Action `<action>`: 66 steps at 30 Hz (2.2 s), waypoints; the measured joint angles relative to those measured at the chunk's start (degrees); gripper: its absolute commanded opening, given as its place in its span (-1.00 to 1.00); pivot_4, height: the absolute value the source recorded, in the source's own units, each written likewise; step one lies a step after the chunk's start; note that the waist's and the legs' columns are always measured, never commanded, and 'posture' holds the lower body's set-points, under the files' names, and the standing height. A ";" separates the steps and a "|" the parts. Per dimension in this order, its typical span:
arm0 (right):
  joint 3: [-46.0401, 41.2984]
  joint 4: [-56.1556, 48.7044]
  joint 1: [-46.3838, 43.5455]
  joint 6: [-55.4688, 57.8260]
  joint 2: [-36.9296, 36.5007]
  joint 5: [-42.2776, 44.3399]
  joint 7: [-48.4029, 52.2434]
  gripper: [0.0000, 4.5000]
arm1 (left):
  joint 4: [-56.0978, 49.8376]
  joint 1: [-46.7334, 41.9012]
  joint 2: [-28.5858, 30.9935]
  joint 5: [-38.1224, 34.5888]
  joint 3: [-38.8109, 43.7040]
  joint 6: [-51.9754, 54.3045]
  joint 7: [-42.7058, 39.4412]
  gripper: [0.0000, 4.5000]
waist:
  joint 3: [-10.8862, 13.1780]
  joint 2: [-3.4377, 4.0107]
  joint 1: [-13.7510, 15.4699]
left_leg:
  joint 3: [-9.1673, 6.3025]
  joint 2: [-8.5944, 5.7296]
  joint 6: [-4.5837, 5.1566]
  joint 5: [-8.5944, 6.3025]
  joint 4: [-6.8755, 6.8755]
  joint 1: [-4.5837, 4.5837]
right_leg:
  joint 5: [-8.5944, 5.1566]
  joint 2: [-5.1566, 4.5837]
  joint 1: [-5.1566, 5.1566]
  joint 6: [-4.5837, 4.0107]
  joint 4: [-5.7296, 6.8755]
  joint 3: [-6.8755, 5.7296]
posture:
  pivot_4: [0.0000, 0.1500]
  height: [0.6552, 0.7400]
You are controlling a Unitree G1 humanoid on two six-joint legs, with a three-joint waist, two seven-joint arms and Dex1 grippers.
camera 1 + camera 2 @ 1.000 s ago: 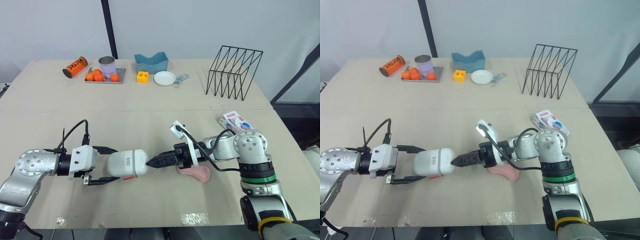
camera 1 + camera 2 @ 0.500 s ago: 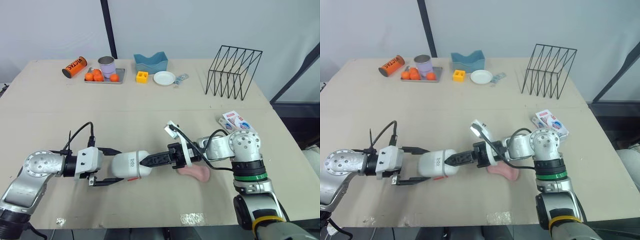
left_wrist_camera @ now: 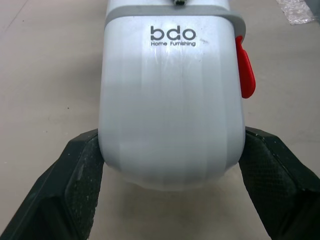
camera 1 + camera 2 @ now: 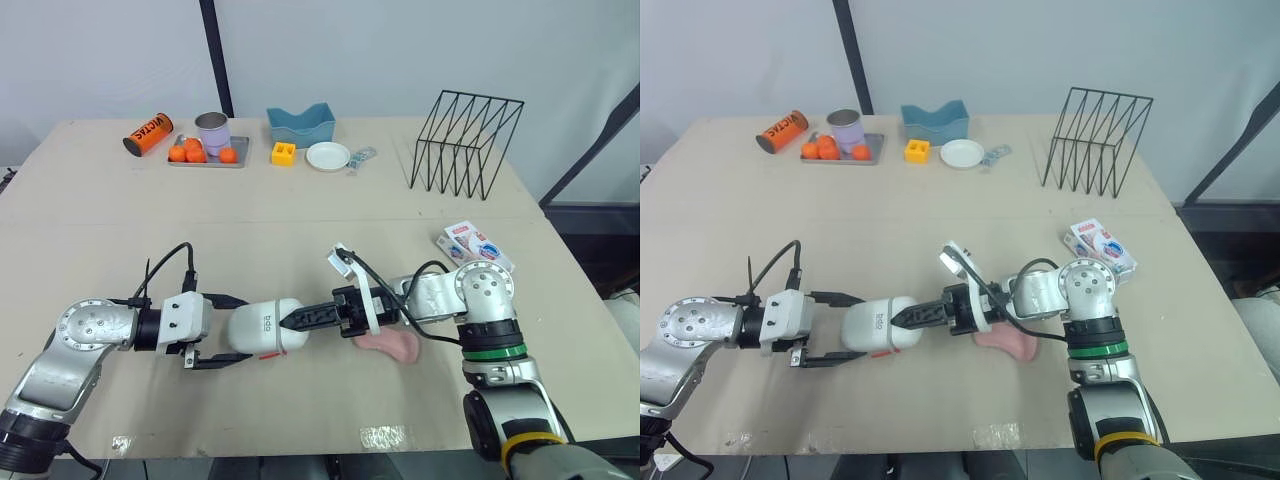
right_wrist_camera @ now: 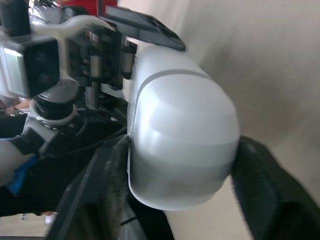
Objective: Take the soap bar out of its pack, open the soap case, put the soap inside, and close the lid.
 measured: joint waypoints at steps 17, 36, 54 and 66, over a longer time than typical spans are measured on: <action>7.57 2.04 0.05 -6.85 -5.45 14.07 -7.83 -0.10 | -0.02 -0.32 -0.22 1.20 -0.04 -0.08 1.13 0.53 | 0.00 -0.01 -0.14 | 0.01 0.03 0.00 0.00 -0.01 -0.04 | 0.00 0.03 -0.05 -0.01 0.00 0.02 | 1.00 1.00; 14.16 1.03 0.96 -14.78 -10.58 22.58 -10.59 -0.10 | -0.15 -0.38 -0.40 1.59 -0.08 -0.19 1.26 0.53 | 0.00 0.00 -0.23 | 0.02 0.05 0.01 0.00 -0.02 -0.08 | 0.00 0.03 -0.08 -0.01 -0.01 0.03 | 1.00 1.00; 11.12 -0.11 4.85 -16.39 -13.14 22.58 -9.39 -0.10 | -0.27 4.59 1.92 1.00 2.95 -1.36 0.98 0.53 | 0.00 0.00 -0.22 | 0.02 0.08 0.01 0.01 -0.03 -0.08 | 0.00 0.04 -0.10 -0.04 -0.01 0.04 | 1.00 1.00; 3.80 -1.48 3.92 -20.39 -25.23 22.61 -14.62 -0.10 | 2.39 5.35 2.05 1.21 3.04 -2.78 0.63 0.53 | 0.00 -0.01 -0.02 | 0.03 0.08 0.02 0.01 -0.04 -0.09 | -0.01 0.04 -0.10 -0.06 -0.04 0.04 | 1.00 1.00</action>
